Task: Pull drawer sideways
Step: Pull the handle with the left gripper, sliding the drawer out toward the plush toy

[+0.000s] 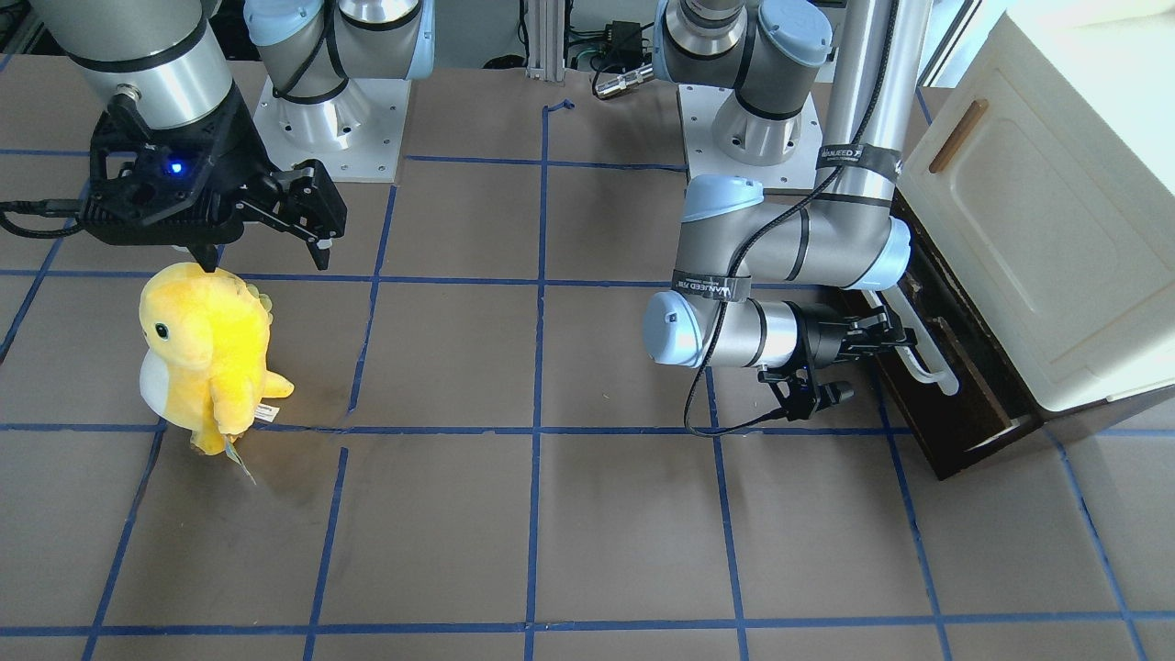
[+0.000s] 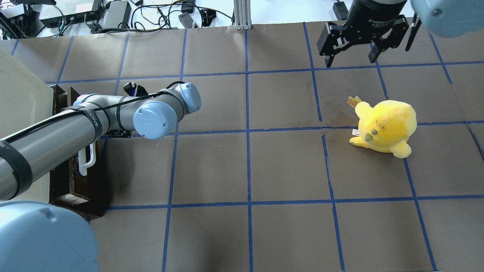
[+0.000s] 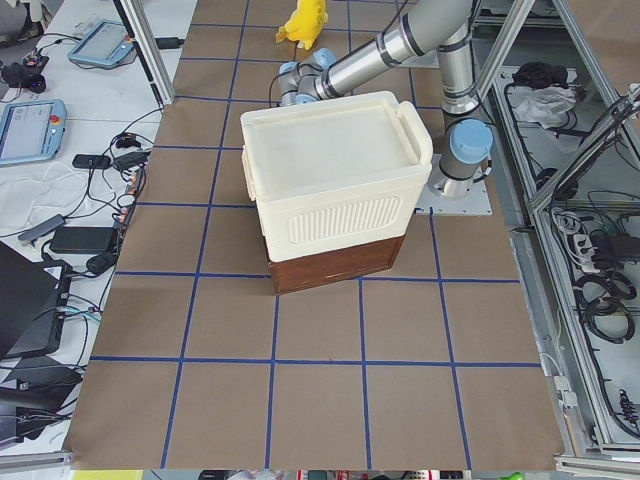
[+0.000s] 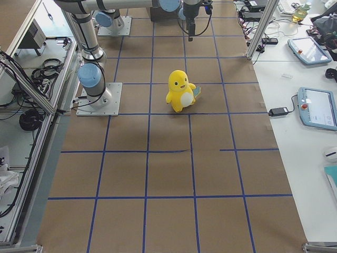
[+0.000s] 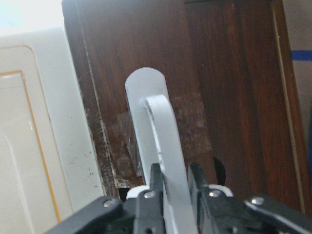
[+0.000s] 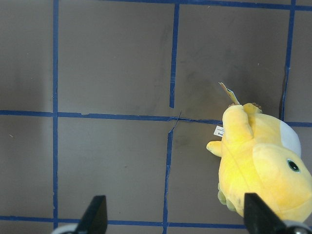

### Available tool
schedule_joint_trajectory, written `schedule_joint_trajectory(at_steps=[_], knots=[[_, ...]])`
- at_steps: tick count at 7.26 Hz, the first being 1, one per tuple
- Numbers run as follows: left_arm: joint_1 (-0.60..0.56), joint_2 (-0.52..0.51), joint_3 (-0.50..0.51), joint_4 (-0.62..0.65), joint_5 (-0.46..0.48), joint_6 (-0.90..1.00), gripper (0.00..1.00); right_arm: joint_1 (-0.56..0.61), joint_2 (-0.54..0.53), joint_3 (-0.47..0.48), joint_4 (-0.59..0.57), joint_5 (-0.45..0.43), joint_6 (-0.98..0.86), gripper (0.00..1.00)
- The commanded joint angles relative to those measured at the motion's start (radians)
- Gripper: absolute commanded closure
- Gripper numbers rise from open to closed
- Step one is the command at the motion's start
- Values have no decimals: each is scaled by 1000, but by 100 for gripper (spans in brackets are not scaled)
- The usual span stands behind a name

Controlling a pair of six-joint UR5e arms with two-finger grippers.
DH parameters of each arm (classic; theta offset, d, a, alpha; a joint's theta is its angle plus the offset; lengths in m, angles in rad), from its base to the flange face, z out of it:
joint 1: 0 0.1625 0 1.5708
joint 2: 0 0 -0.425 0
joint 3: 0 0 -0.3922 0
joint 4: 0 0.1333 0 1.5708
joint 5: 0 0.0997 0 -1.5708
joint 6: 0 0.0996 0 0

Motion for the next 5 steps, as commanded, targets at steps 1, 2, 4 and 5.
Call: schedule_joint_trajectory(at_steps=[1,2,4,5], knots=[[-13,-1,13,-3,-7,0,73,0,0,0,0,0,0,0],[-34,-1,35,-9,-15,3,73,0,0,0,0,0,0,0],[-51,-4,59,-9,-62,47,73,0,0,0,0,0,0,0],[-54,-2,59,-9,-64,54,73,0,0,0,0,0,0,0]])
